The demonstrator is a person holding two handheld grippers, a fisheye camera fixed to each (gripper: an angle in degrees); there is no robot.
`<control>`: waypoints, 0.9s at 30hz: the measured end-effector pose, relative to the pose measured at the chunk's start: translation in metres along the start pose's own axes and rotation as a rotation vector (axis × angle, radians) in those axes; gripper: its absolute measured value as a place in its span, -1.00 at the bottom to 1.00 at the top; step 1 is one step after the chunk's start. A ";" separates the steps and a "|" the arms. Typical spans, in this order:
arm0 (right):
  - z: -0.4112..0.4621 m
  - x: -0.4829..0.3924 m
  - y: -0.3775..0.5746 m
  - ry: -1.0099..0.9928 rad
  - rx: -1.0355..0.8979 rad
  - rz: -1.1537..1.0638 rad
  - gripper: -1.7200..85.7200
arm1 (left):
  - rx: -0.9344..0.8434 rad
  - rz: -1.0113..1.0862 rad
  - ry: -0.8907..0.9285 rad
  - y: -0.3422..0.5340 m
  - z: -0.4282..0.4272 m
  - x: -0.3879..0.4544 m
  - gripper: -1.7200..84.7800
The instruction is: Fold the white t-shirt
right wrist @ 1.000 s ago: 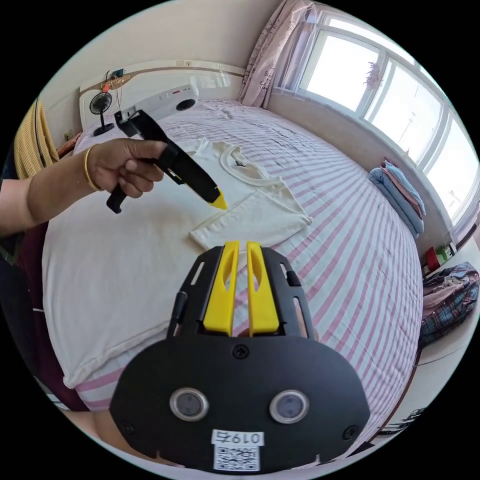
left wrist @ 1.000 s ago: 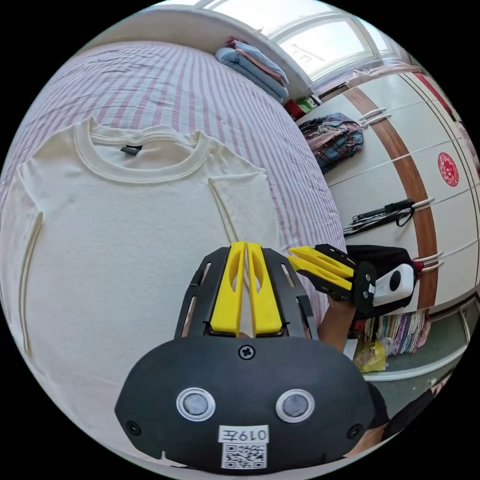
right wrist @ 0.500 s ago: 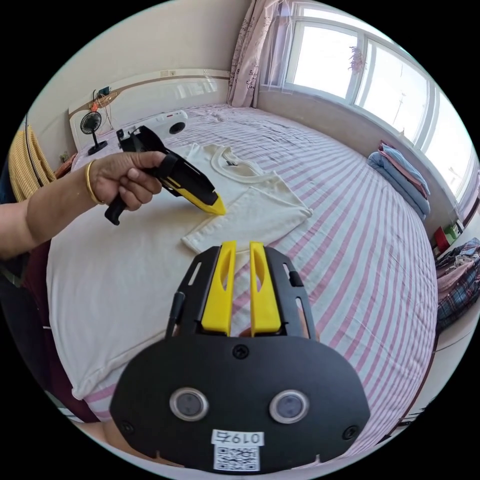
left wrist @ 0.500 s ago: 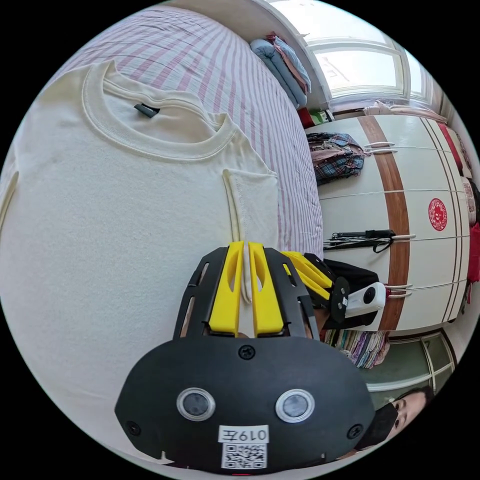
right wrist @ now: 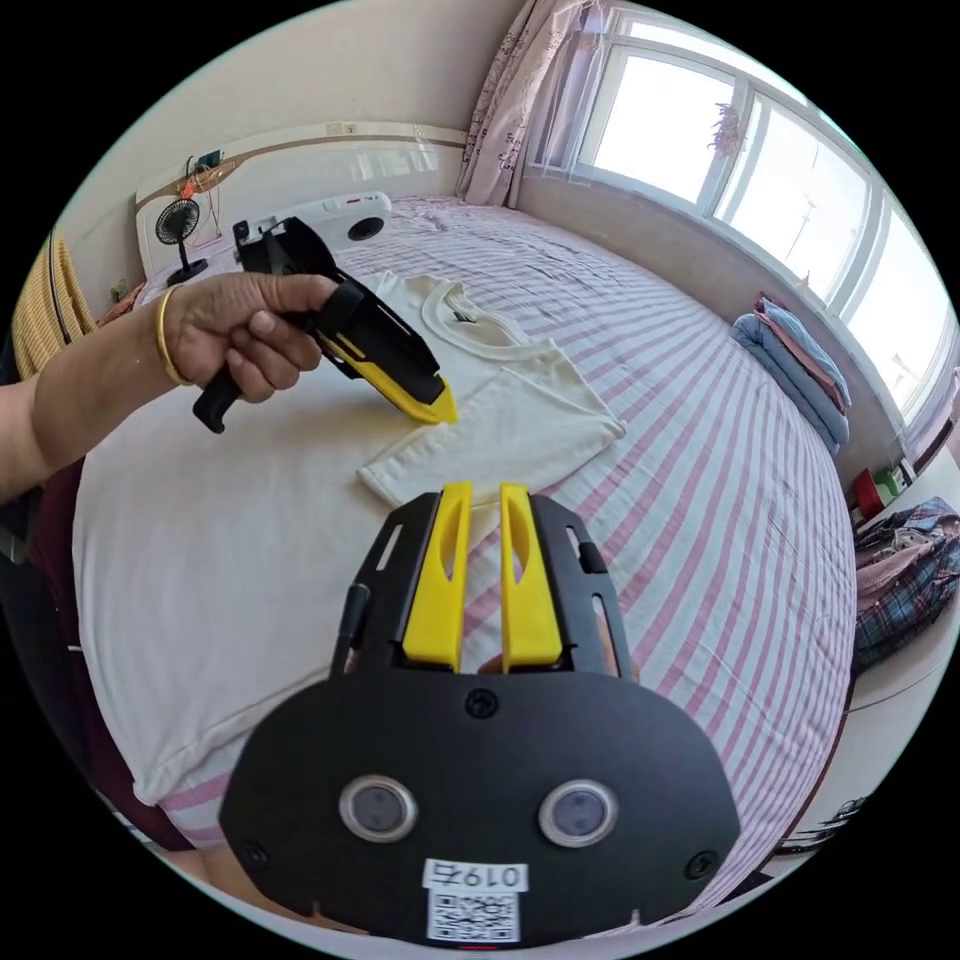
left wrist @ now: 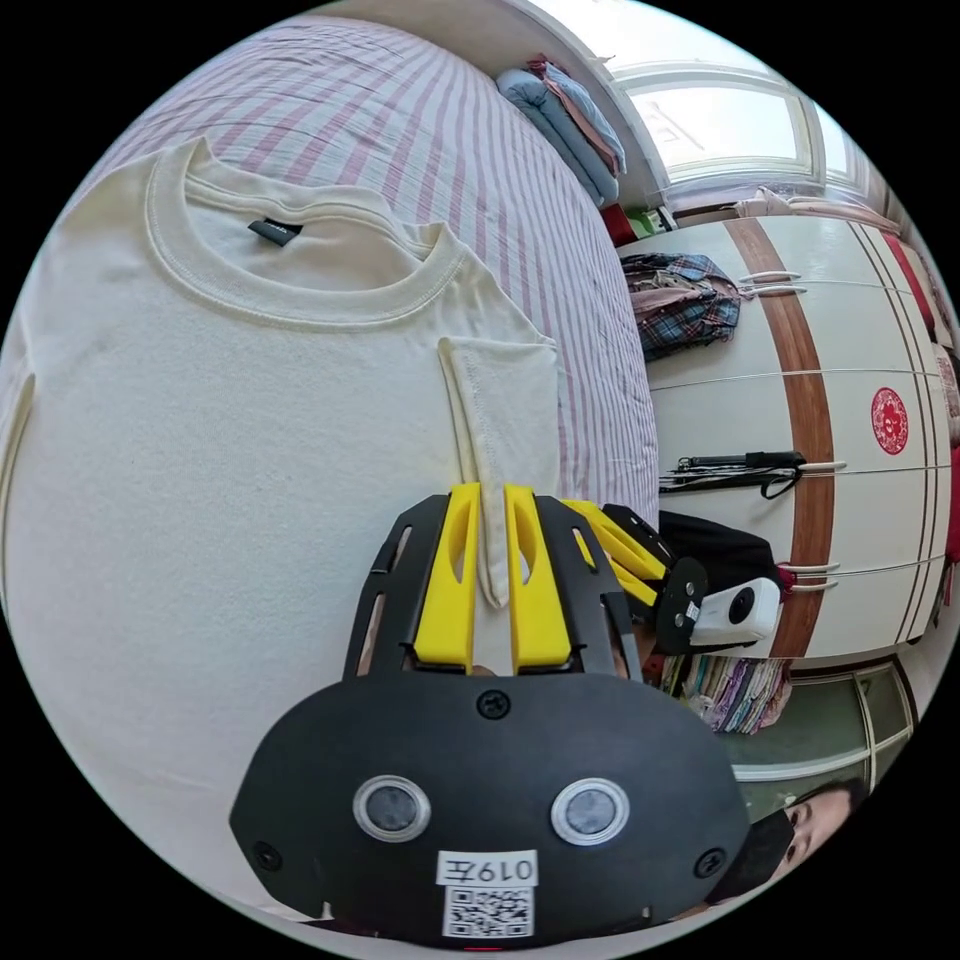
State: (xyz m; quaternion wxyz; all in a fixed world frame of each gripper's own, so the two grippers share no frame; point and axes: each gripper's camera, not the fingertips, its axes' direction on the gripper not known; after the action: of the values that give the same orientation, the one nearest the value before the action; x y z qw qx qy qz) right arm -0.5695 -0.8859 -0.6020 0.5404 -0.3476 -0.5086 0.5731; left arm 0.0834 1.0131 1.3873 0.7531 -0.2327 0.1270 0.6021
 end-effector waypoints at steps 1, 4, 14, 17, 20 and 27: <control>0.005 -0.003 -0.002 0.010 -0.013 -0.008 -0.84 | 0.003 -0.006 -0.008 -0.002 0.001 0.000 -0.94; 0.013 -0.008 -0.005 0.031 -0.039 -0.018 -0.86 | 0.012 -0.002 -0.023 -0.005 0.002 0.002 -0.93; 0.021 0.005 -0.005 -0.004 -0.003 0.031 -0.83 | 0.007 0.035 -0.108 -0.007 0.015 0.010 -0.93; 0.028 0.004 -0.008 -0.001 -0.017 0.016 -0.86 | 0.004 0.041 -0.083 -0.009 0.026 0.012 -0.93; 0.034 0.003 -0.010 -0.002 -0.036 0.002 -0.91 | -0.001 0.053 -0.088 -0.009 0.034 0.018 -0.93; 0.032 0.008 -0.013 -0.017 0.048 -0.009 -0.95 | 0.001 0.076 -0.110 -0.002 0.049 0.034 -0.93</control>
State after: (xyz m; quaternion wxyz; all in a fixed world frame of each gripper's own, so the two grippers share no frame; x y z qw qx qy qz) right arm -0.5982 -0.8860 -0.5807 0.5470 -0.3273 -0.5009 0.5855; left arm 0.0894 1.0661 1.4137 0.7356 -0.1937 0.0944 0.6422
